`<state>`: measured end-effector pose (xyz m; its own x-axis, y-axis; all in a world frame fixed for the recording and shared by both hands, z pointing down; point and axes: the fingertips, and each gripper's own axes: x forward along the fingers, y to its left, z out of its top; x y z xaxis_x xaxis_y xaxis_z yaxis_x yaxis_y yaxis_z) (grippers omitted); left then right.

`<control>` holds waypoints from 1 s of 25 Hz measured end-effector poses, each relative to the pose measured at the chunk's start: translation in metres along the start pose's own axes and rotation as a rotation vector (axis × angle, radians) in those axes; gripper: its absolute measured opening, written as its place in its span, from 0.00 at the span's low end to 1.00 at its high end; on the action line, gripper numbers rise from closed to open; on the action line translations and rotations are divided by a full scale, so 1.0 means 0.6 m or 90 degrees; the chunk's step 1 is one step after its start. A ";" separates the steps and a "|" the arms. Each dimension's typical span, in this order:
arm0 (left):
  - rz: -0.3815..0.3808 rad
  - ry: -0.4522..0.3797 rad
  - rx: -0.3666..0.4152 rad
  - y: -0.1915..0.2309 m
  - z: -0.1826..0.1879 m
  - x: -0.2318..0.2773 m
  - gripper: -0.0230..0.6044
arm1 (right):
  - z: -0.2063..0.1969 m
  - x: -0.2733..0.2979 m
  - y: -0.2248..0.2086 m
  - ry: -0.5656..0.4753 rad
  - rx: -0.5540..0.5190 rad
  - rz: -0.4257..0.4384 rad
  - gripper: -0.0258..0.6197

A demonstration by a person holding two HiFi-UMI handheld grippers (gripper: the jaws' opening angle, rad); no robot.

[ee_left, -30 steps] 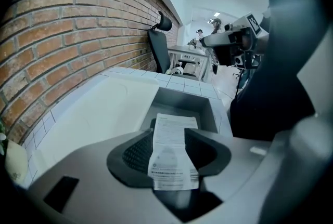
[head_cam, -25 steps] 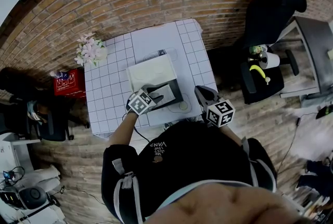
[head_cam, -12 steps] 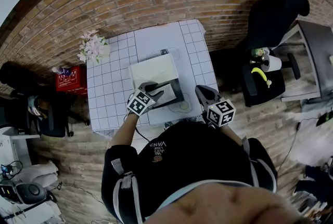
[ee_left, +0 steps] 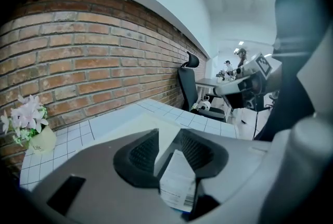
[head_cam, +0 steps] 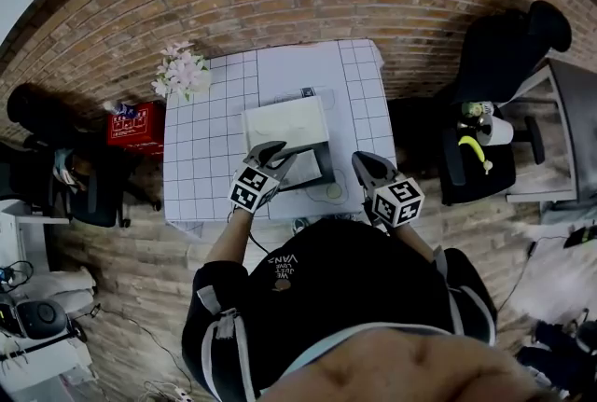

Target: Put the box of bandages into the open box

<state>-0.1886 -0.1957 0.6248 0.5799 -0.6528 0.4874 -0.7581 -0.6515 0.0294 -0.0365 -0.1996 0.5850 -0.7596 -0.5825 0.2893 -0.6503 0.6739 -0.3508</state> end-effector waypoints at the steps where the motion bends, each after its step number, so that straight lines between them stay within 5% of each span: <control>1: 0.009 -0.010 -0.006 0.001 0.004 -0.006 0.24 | 0.002 0.004 0.002 0.001 -0.002 0.005 0.03; 14: 0.110 -0.119 -0.079 -0.002 0.047 -0.072 0.08 | 0.023 0.031 0.017 0.010 -0.030 0.067 0.03; 25: 0.204 -0.198 -0.138 -0.027 0.075 -0.122 0.06 | 0.037 0.037 0.018 0.017 -0.050 0.121 0.03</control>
<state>-0.2052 -0.1548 0.5495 0.3436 -0.9132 0.2190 -0.9384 -0.3249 0.1174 -0.0601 -0.2155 0.5679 -0.8680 -0.4299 0.2484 -0.4932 0.8042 -0.3317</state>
